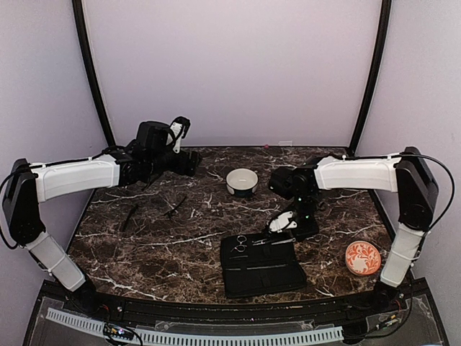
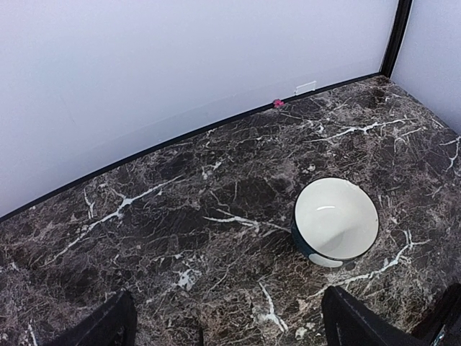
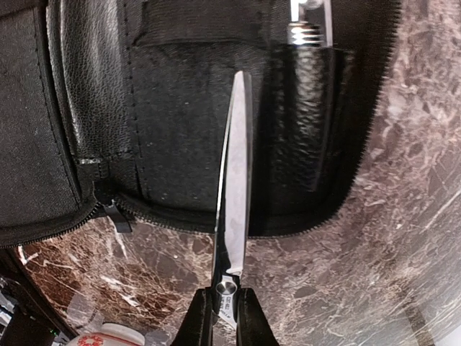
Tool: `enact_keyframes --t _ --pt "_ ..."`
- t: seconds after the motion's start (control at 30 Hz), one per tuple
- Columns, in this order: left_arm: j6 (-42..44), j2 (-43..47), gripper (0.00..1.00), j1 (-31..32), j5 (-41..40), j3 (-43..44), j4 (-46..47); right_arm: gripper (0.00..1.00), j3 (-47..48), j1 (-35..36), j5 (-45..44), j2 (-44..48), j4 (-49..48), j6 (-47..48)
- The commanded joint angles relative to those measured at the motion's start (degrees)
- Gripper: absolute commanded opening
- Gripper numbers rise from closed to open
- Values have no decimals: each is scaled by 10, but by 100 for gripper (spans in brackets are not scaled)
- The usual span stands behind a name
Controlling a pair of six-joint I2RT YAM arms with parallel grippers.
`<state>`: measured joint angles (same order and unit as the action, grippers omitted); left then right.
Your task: Sort the hair-cutting tools
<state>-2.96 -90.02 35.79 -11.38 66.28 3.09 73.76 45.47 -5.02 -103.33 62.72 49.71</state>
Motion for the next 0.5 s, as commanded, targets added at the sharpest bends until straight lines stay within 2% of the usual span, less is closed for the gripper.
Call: enact_keyframes --t 0.0,0.47 --pt "2 6 91 -2 5 14 -5 0 -14 15 -19 11 -6 -12" --pt "1 3 91 -2 7 14 -5 0 -19 43 -25 -17 -37 -19"
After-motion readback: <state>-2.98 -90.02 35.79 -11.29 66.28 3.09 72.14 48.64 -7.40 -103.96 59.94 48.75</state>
